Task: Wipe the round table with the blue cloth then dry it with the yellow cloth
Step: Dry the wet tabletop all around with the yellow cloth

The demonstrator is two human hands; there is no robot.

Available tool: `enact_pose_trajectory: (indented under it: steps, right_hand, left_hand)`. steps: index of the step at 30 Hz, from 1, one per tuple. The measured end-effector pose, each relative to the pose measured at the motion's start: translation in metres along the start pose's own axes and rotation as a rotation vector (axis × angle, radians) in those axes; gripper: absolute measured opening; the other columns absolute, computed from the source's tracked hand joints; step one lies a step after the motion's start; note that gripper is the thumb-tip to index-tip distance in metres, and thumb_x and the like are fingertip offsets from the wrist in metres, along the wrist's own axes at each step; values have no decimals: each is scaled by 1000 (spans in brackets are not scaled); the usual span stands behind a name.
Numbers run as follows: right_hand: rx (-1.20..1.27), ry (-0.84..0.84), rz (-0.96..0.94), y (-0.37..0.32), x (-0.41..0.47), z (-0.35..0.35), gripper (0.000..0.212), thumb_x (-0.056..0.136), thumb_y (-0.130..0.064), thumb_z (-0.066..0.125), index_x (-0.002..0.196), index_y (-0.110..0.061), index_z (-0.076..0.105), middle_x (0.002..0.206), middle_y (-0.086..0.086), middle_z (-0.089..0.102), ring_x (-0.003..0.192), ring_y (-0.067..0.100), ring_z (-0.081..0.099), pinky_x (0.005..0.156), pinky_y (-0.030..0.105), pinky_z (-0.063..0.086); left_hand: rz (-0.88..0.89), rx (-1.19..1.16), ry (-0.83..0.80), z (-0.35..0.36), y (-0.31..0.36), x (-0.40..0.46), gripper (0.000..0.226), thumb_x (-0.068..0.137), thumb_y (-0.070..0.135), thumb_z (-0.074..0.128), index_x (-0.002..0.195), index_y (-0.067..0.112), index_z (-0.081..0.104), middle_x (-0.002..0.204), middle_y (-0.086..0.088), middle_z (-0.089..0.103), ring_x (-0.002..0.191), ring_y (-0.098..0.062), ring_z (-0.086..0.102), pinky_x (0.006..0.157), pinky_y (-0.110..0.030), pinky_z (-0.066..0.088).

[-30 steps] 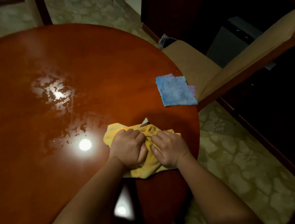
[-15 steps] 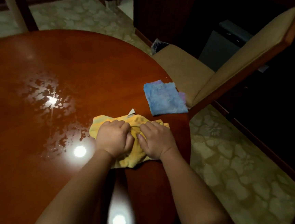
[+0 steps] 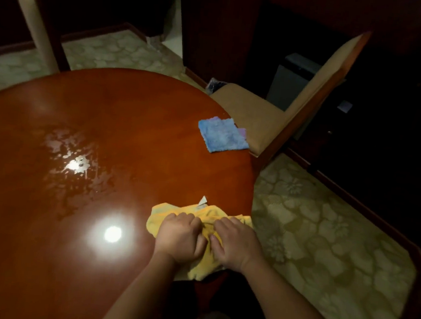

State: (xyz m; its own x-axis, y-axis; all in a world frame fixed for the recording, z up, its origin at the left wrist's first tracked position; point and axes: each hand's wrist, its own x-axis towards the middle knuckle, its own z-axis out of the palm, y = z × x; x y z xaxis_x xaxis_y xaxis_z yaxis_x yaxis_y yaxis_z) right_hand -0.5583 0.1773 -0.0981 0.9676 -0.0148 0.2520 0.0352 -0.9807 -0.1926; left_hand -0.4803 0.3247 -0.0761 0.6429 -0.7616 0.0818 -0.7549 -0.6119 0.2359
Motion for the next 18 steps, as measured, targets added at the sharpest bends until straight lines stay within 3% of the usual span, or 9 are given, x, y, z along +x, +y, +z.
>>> enact_pose_trajectory:
  steps: [4,11,18]
  right_hand:
    - [-6,-6,-9,6,3,2,25,79,-42,43,80,-21,57,73,-4,57,64,16,56,48,22,41]
    - [96,41,-47,34,27,13,20,82,-40,45,86,-21,40,76,1,53,67,21,52,49,26,40]
    - [94,52,-51,74,69,13,18,83,-37,44,86,-19,43,75,2,54,67,21,52,49,27,39]
  left_hand:
    - [44,-28,6,3,-4,8,25,69,35,44,58,15,54,53,-1,50,45,-23,46,46,-29,34]
    - [188,-53,51,12,-23,54,25,71,34,46,62,14,56,59,-3,52,50,-25,48,49,-32,35]
    - [157,-31,41,12,-28,108,27,72,33,44,61,13,58,58,-5,54,50,-27,50,50,-30,35]
